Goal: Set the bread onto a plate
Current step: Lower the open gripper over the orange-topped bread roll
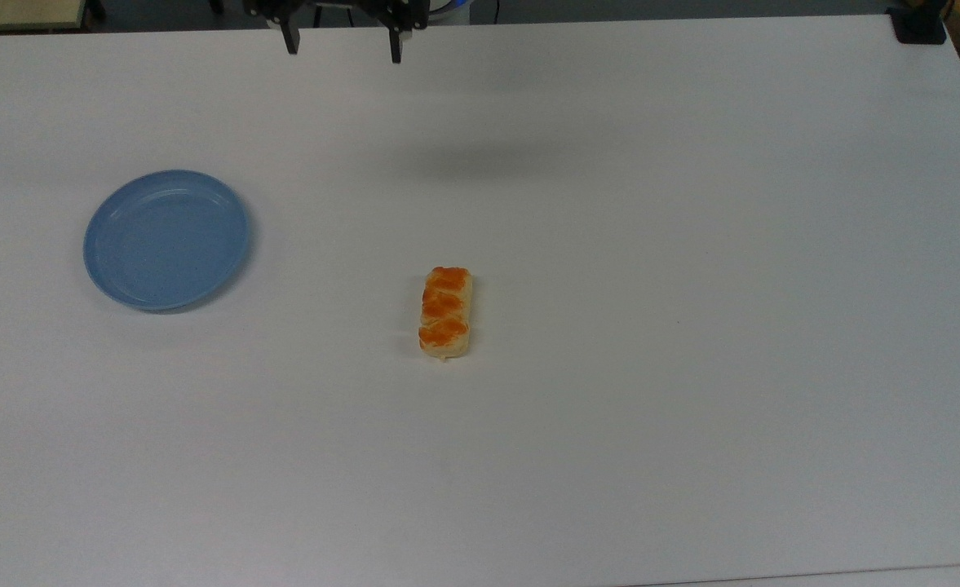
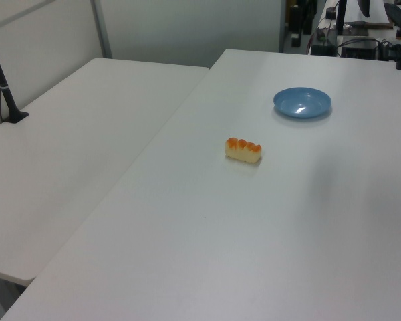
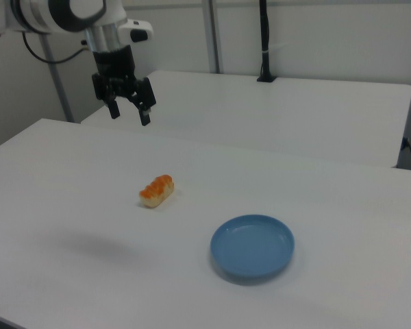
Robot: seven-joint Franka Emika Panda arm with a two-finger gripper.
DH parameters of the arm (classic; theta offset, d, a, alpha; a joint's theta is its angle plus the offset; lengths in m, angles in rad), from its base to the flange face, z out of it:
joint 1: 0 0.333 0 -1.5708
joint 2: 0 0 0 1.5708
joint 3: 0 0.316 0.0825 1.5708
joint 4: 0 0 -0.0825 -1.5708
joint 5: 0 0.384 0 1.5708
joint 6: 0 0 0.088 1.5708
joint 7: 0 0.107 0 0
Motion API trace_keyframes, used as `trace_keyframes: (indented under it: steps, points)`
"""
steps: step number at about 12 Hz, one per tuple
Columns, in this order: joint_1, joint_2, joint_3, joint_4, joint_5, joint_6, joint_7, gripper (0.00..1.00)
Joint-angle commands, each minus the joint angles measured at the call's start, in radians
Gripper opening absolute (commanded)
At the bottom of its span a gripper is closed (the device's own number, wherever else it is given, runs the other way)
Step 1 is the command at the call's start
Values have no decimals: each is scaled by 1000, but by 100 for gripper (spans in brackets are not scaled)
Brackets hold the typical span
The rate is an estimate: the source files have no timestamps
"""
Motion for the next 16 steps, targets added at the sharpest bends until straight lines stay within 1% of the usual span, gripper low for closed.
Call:
trace_keyframes:
  steps: [1,2,5,8,12,14,16]
  points:
    - [65,35,-68,-57,23,131,6,100]
    - [71,68,-79,-57,35,175,7,100]
    - [86,181,-77,-57,65,269,28,100]
    - [106,243,-74,-57,67,321,85,100]
    - [151,333,-73,-57,66,404,164,100]
    - [168,393,-74,-55,61,453,168,100]
    - [181,431,-74,-55,55,491,178,100]
